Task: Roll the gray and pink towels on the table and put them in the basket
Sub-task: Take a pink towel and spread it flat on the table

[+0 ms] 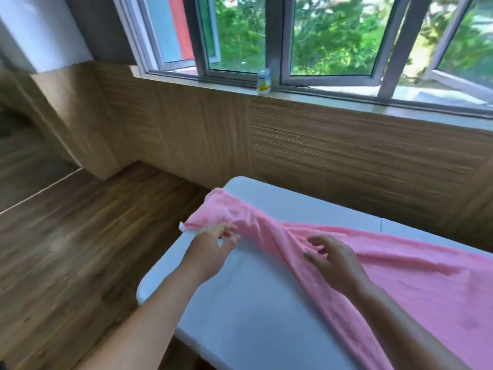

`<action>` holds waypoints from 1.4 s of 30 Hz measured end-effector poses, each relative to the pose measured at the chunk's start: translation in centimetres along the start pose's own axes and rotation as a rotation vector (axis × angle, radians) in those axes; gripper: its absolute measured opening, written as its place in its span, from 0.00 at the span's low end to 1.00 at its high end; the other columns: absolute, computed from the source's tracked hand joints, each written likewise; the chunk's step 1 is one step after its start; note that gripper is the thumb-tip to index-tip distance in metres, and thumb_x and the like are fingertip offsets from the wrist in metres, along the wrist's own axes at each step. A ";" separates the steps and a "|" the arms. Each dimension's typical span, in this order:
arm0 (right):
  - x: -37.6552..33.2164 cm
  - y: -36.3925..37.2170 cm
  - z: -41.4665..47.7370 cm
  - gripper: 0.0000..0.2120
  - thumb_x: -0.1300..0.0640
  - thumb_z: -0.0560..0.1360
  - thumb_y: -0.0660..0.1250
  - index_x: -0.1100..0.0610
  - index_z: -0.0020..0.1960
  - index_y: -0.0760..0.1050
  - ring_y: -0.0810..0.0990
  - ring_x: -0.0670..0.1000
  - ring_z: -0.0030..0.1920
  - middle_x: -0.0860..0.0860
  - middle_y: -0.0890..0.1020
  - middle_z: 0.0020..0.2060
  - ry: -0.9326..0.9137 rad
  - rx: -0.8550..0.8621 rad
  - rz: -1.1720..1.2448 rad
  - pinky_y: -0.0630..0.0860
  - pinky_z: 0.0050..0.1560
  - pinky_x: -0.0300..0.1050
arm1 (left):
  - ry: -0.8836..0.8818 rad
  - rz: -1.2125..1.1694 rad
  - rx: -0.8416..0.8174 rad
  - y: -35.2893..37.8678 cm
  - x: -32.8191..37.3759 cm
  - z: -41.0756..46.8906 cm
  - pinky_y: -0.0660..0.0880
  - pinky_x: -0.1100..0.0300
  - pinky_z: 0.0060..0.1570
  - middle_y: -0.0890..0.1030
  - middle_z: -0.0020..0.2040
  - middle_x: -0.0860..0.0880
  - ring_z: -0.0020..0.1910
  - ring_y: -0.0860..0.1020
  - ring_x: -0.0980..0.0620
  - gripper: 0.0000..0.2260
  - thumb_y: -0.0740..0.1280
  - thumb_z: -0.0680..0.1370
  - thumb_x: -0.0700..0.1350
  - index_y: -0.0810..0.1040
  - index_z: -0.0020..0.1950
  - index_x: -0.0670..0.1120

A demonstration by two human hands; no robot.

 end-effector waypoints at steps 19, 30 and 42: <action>1.3 9.0 5.1 0.09 0.49 0.68 0.63 0.50 0.45 0.77 0.80 0.52 0.41 0.48 0.84 0.40 0.503 0.102 -0.223 0.65 0.35 0.44 | 0.201 0.657 -0.508 5.5 -13.7 28.6 0.74 0.57 0.56 0.81 0.61 0.50 0.56 0.80 0.50 0.17 0.68 0.76 0.56 0.81 0.63 0.55; -0.6 10.8 -1.4 0.03 0.50 0.65 0.66 0.48 0.36 0.73 0.69 0.42 0.36 0.38 0.70 0.30 0.292 0.118 -0.288 0.69 0.36 0.43 | 0.564 0.389 -0.507 -2.2 -18.1 20.3 0.66 0.64 0.35 0.74 0.43 0.62 0.39 0.74 0.58 0.04 0.68 0.72 0.55 0.74 0.43 0.58; -2.0 12.1 -4.8 0.13 0.42 0.63 0.58 0.46 0.40 0.76 0.78 0.45 0.37 0.48 0.80 0.36 0.427 -0.454 -0.303 0.72 0.36 0.44 | 0.307 0.542 -0.544 -3.2 -21.1 9.6 0.74 0.62 0.39 0.76 0.40 0.59 0.39 0.77 0.60 0.13 0.60 0.71 0.65 0.76 0.42 0.58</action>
Point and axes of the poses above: each hand's wrist, its own z-axis towards the middle knuckle, its own y-axis out of the palm, x = y × z, the point moved 2 cm from there along z, towards the middle knuckle
